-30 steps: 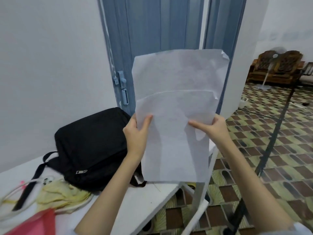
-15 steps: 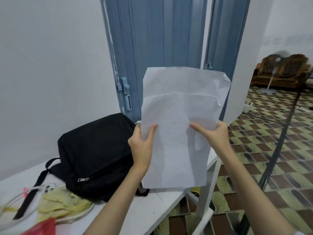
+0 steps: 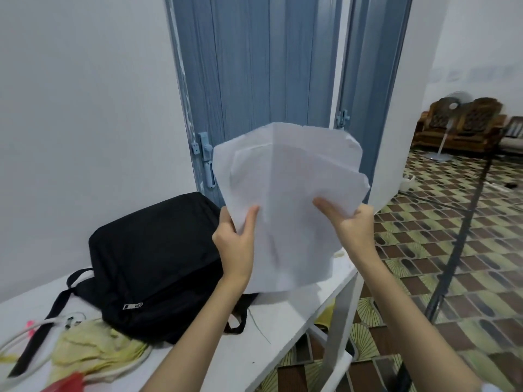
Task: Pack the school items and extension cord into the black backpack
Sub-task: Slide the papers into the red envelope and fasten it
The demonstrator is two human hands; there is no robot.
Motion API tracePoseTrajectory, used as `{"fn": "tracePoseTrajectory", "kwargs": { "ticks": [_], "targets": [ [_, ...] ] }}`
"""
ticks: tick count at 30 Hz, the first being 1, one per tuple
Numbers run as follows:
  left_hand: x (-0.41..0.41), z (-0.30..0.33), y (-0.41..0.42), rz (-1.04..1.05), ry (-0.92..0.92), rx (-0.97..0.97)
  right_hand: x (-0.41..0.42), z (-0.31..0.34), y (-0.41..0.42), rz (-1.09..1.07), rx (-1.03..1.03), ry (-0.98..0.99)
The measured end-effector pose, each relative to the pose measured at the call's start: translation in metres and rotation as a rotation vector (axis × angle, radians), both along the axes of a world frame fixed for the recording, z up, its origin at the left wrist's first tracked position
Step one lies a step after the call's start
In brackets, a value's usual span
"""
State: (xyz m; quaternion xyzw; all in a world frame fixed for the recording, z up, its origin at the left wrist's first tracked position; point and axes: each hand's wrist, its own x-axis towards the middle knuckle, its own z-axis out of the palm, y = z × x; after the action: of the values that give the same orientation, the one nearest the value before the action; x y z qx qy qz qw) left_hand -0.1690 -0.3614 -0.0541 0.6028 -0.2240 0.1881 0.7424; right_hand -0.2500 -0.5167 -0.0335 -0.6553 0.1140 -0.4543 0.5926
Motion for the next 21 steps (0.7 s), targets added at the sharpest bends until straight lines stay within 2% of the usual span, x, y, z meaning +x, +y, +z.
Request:
{"fn": "tracePoseTrajectory", "kwargs": {
  "ticks": [2, 5, 9, 17, 21],
  "targets": [
    [-0.002, -0.001, -0.002, 0.000, -0.035, 0.011, 0.003, -0.005, 0.003, -0.004, -0.005, 0.025],
    [0.005, -0.023, -0.005, 0.051, -0.080, 0.139, 0.006, -0.022, 0.000, -0.021, 0.000, 0.086],
    [0.011, -0.050, -0.008, -0.003, -0.024, 0.296, 0.008, -0.047, -0.003, 0.039, 0.057, 0.172],
    [0.016, -0.038, -0.015, -0.026, 0.037, 0.223, 0.006, -0.029, -0.014, 0.055, 0.150, 0.065],
    [0.016, -0.060, -0.013, -0.059, 0.128, 0.230, 0.001, -0.049, -0.019, 0.119, 0.205, 0.204]
  ]
}}
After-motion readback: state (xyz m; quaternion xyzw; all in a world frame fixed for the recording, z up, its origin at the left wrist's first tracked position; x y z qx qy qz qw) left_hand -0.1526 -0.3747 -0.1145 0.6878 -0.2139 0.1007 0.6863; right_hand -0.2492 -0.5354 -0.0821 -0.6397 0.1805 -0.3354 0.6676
